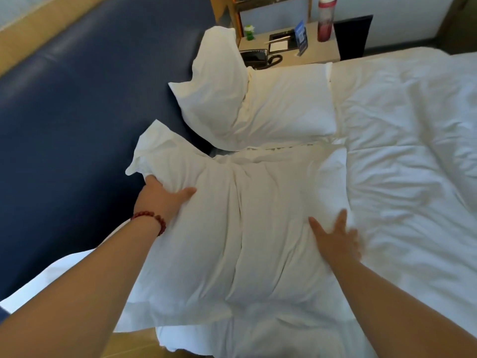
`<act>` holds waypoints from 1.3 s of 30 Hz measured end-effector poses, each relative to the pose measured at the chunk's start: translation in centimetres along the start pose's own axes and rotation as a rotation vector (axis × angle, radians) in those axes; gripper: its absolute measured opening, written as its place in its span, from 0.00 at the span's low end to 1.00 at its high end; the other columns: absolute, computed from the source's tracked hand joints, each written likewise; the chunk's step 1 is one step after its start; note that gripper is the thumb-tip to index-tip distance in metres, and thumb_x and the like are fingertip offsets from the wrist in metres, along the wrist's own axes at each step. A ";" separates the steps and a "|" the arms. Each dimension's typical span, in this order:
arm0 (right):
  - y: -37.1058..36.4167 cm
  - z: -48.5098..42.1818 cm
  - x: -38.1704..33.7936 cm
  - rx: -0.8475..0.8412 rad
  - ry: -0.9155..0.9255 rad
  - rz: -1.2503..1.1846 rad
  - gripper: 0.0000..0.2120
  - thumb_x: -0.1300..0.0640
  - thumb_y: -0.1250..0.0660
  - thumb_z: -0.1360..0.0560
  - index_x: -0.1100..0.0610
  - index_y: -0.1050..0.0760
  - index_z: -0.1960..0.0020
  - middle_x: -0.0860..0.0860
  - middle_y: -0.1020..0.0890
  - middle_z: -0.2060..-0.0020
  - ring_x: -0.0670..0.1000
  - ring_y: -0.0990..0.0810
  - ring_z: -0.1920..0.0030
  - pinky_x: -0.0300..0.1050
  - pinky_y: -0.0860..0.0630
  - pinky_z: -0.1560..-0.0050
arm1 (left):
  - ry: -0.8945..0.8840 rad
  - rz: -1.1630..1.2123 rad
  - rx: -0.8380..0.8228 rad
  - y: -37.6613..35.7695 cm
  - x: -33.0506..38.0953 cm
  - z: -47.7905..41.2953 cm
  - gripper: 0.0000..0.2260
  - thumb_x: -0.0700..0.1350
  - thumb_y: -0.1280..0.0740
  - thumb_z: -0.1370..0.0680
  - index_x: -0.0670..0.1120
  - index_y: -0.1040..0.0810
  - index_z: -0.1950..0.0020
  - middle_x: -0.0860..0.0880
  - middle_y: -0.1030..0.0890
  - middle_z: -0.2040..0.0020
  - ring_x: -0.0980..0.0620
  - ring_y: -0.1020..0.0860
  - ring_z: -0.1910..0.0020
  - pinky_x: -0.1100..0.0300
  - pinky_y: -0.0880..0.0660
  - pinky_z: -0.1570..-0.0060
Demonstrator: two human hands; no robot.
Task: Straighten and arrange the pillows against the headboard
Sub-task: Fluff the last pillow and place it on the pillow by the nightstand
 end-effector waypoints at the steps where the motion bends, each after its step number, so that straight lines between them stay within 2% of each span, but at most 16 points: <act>1: -0.1 -0.2 0.4 -0.009 -0.037 -0.065 0.53 0.18 0.47 0.37 0.40 0.64 0.22 0.63 0.39 0.25 0.65 0.37 0.27 0.64 0.40 0.28 | -0.018 0.003 0.022 -0.1 0.2 0.0 0.42 0.61 0.25 0.32 0.42 0.40 0.29 0.43 0.26 0.37 0.41 0.26 0.39 0.49 0.27 0.46; 4: 0.3 0.1 -0.2 -0.007 -0.061 -0.303 0.57 0.22 0.35 0.37 0.51 0.53 0.21 0.63 0.29 0.32 0.66 0.28 0.34 0.59 0.32 0.33 | -0.083 0.045 0.064 -0.1 0.4 -0.6 0.37 0.60 0.24 0.32 0.43 0.35 0.33 0.44 0.24 0.42 0.42 0.25 0.42 0.53 0.29 0.50; 6: 0.5 0.4 -1.3 0.013 -0.052 -0.421 0.51 0.30 0.30 0.34 0.60 0.42 0.25 0.62 0.25 0.35 0.64 0.25 0.36 0.53 0.29 0.40 | -0.170 0.032 0.078 0.6 1.2 -1.5 0.36 0.60 0.26 0.30 0.44 0.34 0.30 0.44 0.23 0.40 0.42 0.24 0.43 0.54 0.29 0.50; 8: 0.6 0.8 -2.8 0.064 -0.033 -0.446 0.45 0.33 0.29 0.32 0.62 0.36 0.29 0.61 0.23 0.38 0.63 0.24 0.39 0.51 0.29 0.46 | -0.275 0.004 0.116 2.0 2.8 -2.5 0.31 0.60 0.28 0.28 0.45 0.32 0.32 0.43 0.22 0.42 0.44 0.24 0.47 0.55 0.30 0.52; 12: 1.1 1.0 -3.7 0.210 -0.033 -0.444 0.39 0.35 0.30 0.30 0.66 0.30 0.34 0.66 0.22 0.40 0.66 0.23 0.39 0.55 0.28 0.41 | -0.437 -0.001 0.258 6.2 7.4 -3.6 0.20 0.58 0.29 0.27 0.46 0.29 0.48 0.46 0.22 0.52 0.46 0.25 0.53 0.57 0.31 0.54; 14: 1.2 0.9 -2.7 0.227 -0.064 -0.440 0.39 0.35 0.30 0.29 0.67 0.30 0.34 0.68 0.22 0.40 0.67 0.23 0.40 0.57 0.28 0.40 | -0.473 -0.081 0.309 7.3 9.1 -4.2 0.22 0.61 0.28 0.29 0.46 0.31 0.50 0.48 0.24 0.55 0.46 0.25 0.55 0.54 0.28 0.55; 17: 0.9 0.5 -1.1 0.169 -0.134 -0.400 0.41 0.34 0.31 0.30 0.66 0.32 0.33 0.67 0.22 0.41 0.67 0.23 0.42 0.57 0.26 0.42 | -0.381 -0.310 0.336 7.0 9.2 -6.1 0.37 0.69 0.29 0.34 0.44 0.32 0.38 0.45 0.23 0.46 0.43 0.23 0.48 0.49 0.28 0.47; 20: 0.0 0.1 -0.9 0.089 -0.147 -0.334 0.46 0.29 0.32 0.33 0.61 0.36 0.29 0.65 0.24 0.39 0.67 0.24 0.40 0.59 0.26 0.40 | -0.360 -0.552 0.397 5.9 8.4 -6.3 0.49 0.72 0.33 0.33 0.44 0.46 0.23 0.43 0.29 0.35 0.42 0.29 0.39 0.46 0.34 0.42; 22: -0.5 0.2 -0.6 0.050 -0.170 -0.282 0.49 0.25 0.35 0.35 0.56 0.39 0.26 0.64 0.26 0.37 0.67 0.26 0.38 0.61 0.29 0.37 | -0.506 -0.555 0.422 4.4 8.8 -4.6 0.49 0.70 0.35 0.30 0.49 0.54 0.21 0.45 0.38 0.26 0.42 0.38 0.30 0.42 0.41 0.34; 25: -0.8 0.8 -0.4 0.010 -0.150 -0.374 0.49 0.27 0.33 0.34 0.54 0.42 0.24 0.61 0.26 0.35 0.66 0.27 0.36 0.60 0.30 0.36 | -0.748 -0.681 0.221 -0.8 8.0 -1.8 0.39 0.72 0.48 0.26 0.58 0.58 0.21 0.49 0.56 0.20 0.42 0.57 0.22 0.38 0.57 0.27; 28: -0.7 0.7 0.7 -0.045 -0.103 -0.481 0.49 0.27 0.30 0.37 0.53 0.38 0.25 0.57 0.24 0.37 0.63 0.24 0.40 0.59 0.27 0.37 | -0.712 -0.824 0.081 -4.3 5.0 -2.3 0.36 0.74 0.61 0.27 0.60 0.62 0.22 0.51 0.64 0.21 0.41 0.65 0.23 0.34 0.66 0.30; 31: -0.9 1.0 3.2 -0.093 -0.130 -0.571 0.51 0.27 0.27 0.42 0.54 0.32 0.29 0.54 0.21 0.42 0.60 0.21 0.44 0.57 0.24 0.40 | -0.664 -0.862 0.062 -5.5 3.6 -3.4 0.36 0.73 0.64 0.27 0.58 0.65 0.22 0.50 0.66 0.21 0.39 0.67 0.24 0.34 0.70 0.32; 35: -0.4 2.1 4.2 -0.107 -0.128 -0.712 0.36 0.45 0.22 0.34 0.65 0.27 0.35 0.56 0.19 0.50 0.59 0.20 0.49 0.53 0.23 0.44 | -0.606 -0.859 0.060 -6.9 1.6 -2.4 0.36 0.72 0.65 0.26 0.57 0.66 0.22 0.49 0.66 0.21 0.39 0.67 0.24 0.34 0.70 0.32; 37: 0.5 2.3 2.6 -0.026 -0.063 -0.731 0.37 0.45 0.22 0.35 0.65 0.26 0.34 0.58 0.18 0.46 0.61 0.20 0.46 0.56 0.23 0.41 | -0.546 -0.830 0.036 -7.2 0.0 -1.6 0.36 0.72 0.64 0.26 0.57 0.66 0.22 0.48 0.65 0.21 0.39 0.66 0.24 0.35 0.70 0.31; 39: 1.5 2.6 -0.1 0.058 0.039 -0.668 0.43 0.39 0.25 0.39 0.63 0.27 0.32 0.60 0.20 0.40 0.62 0.21 0.41 0.59 0.25 0.37 | -0.491 -0.817 0.022 -7.1 -1.3 -0.8 0.36 0.71 0.64 0.26 0.56 0.65 0.22 0.47 0.65 0.21 0.40 0.65 0.23 0.34 0.68 0.32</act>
Point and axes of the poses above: each hand's wrist, its own z-axis away from the middle knuckle, its own y-axis out of the back of the hand, x = y × z, the point moved 8 cm from there along -z, towards the middle knuckle
